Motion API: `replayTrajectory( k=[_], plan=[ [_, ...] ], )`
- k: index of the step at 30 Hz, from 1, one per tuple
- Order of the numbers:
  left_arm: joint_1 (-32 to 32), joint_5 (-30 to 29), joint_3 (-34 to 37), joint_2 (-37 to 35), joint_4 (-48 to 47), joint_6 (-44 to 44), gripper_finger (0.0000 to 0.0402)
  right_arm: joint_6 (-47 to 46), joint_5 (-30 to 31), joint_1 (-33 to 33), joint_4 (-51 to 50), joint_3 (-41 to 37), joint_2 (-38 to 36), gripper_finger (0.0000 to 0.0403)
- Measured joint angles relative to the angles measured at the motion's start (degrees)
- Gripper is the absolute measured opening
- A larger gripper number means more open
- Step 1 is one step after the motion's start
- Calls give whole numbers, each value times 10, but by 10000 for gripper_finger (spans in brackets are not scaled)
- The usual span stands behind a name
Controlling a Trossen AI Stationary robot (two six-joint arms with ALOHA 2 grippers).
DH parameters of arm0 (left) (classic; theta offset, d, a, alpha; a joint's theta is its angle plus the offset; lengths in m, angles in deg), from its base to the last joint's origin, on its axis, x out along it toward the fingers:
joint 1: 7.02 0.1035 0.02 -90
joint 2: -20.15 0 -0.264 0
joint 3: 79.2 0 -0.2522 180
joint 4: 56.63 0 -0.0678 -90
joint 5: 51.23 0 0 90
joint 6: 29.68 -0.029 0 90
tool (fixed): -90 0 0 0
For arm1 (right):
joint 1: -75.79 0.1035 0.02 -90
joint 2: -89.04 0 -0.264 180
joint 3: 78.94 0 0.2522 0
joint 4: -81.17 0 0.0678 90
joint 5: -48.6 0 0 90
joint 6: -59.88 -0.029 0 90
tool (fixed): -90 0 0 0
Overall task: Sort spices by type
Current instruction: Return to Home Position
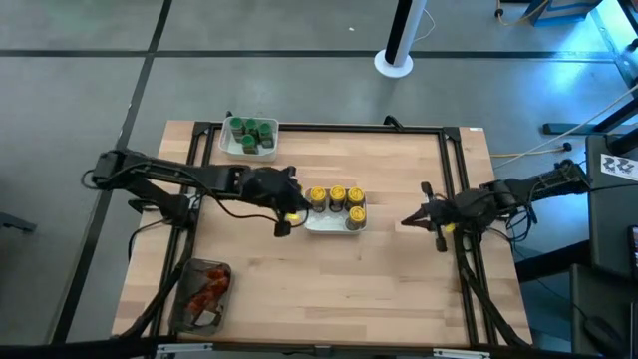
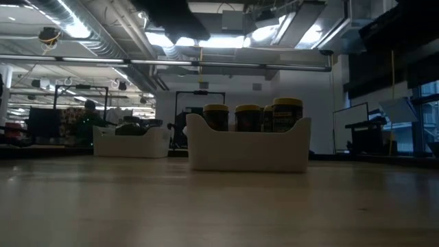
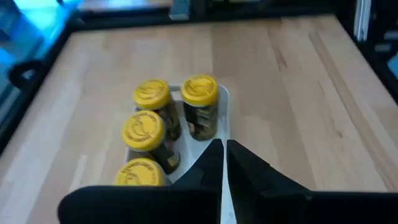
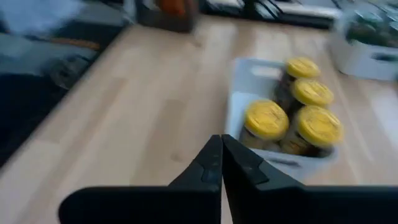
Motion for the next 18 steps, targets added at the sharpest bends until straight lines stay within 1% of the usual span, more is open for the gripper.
replayTrajectory(
  k=[3, 7, 11, 13, 18],
  plan=[
    [8, 1, 63, -43, 74, 4, 3, 26, -78, -41, 26, -17, -31, 4],
    [14, 19, 142, -90, 165, 5, 3, 28, -145, -97, 53, -41, -65, 7],
    [16, 24, 206, -131, 249, 15, 6, 25, -207, -135, 128, -55, -86, 11],
    [16, 24, 234, -148, 279, 17, 4, 30, -228, -148, 157, -60, -88, 9],
    [21, 24, 298, -188, 334, 19, 4, 53, -234, -178, 179, -81, -88, 6]
  ],
)
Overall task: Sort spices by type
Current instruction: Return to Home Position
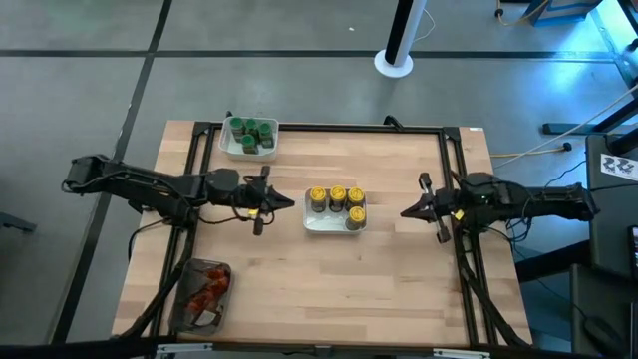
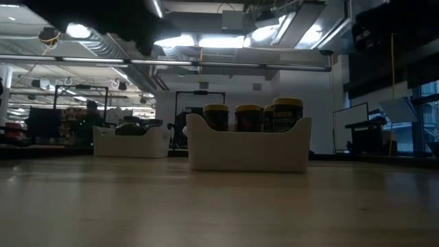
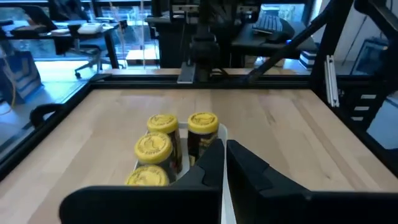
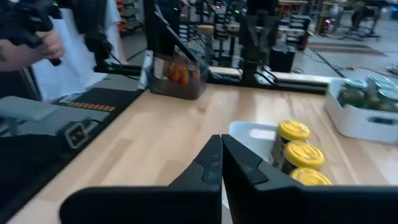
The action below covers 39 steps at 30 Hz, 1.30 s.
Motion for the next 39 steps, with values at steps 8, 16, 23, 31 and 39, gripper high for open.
replayTrajectory(
  k=[8, 16, 23, 31, 39],
  plan=[
    [33, 0, 104, -90, 59, 27, 2, -1, -16, -52, 52, -55, 0, 9],
    [58, -1, 176, -186, 61, 57, 9, -17, -21, -67, 52, -95, -14, 9],
    [71, -20, 219, -254, 61, 65, 10, -31, -21, -67, 57, -132, -75, 9],
    [86, -26, 254, -298, 60, 74, 10, -58, 36, -67, 66, -178, -160, 10],
    [85, -26, 259, -354, 6, 75, 3, -66, 76, -67, 68, -207, -218, 10]
  ],
)
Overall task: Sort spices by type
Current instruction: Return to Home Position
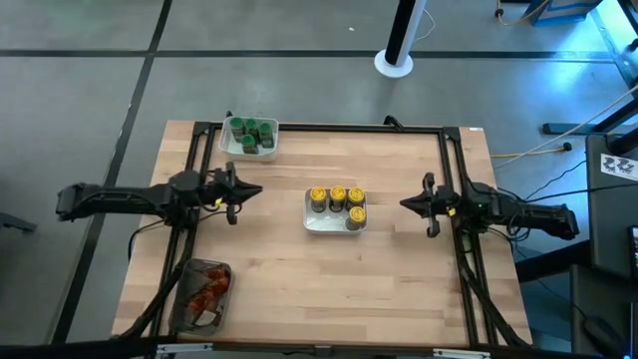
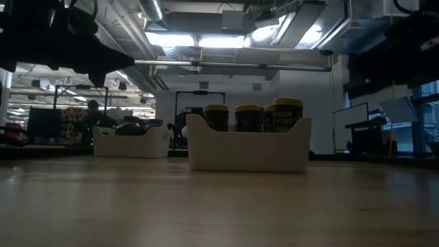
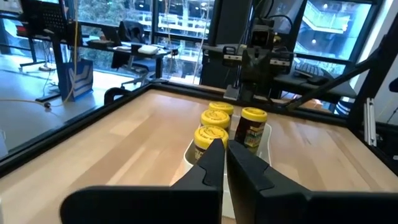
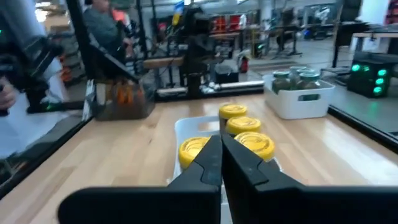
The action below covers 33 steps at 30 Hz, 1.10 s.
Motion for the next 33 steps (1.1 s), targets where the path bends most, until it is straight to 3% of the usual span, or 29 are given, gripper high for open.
replayTrajectory(
  k=[5, 23, 27, 33],
  plan=[
    [0, -3, 0, -57, -56, 0, 5, -14, 29, 0, 5, -5, -8, 10],
    [-2, -35, 0, -239, -244, 0, 5, -14, 29, 0, 0, -6, -8, 10],
    [-3, -35, 1, -240, -245, 2, 5, -14, 29, 0, 0, -6, -8, 10],
    [-4, -28, 39, -237, -172, 2, 5, -12, 29, 0, -1, -6, -8, 10]
  ],
)
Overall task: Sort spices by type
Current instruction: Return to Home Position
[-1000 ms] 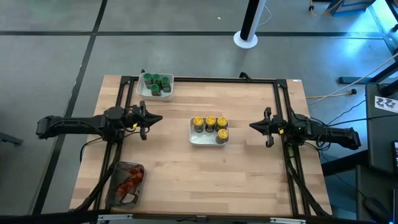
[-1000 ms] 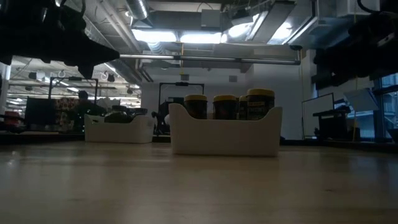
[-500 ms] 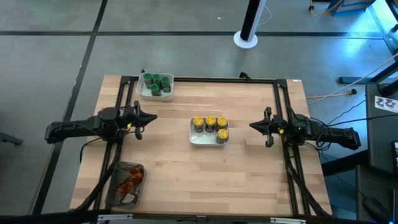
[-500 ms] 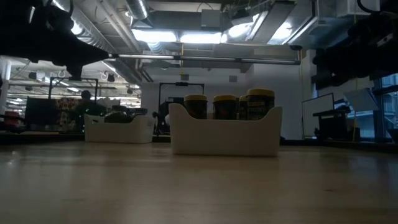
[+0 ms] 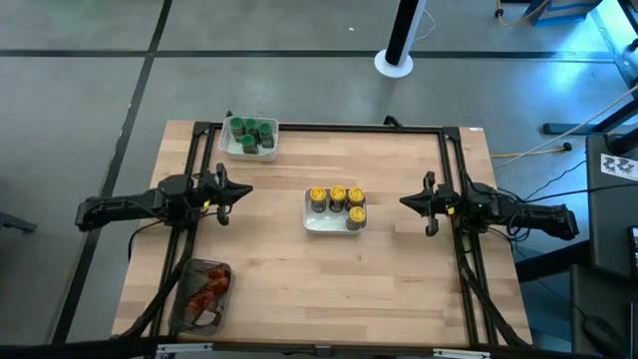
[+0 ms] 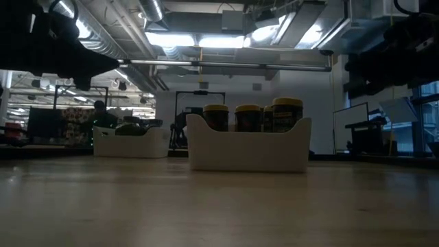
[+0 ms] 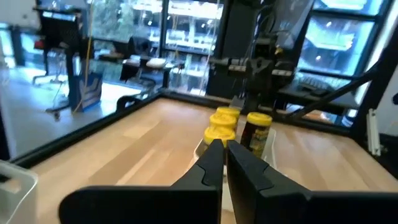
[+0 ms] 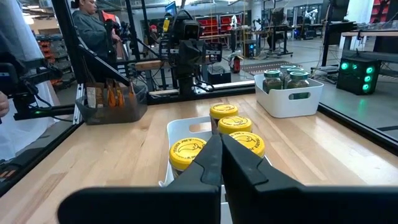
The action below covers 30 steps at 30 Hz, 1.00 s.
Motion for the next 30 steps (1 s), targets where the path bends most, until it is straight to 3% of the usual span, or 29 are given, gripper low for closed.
replayTrajectory(
  k=[30],
  plan=[
    [1, -1, 7, 11, 17, -33, 5, 4, 10, 0, 12, -2, 4, 10]
  ],
)
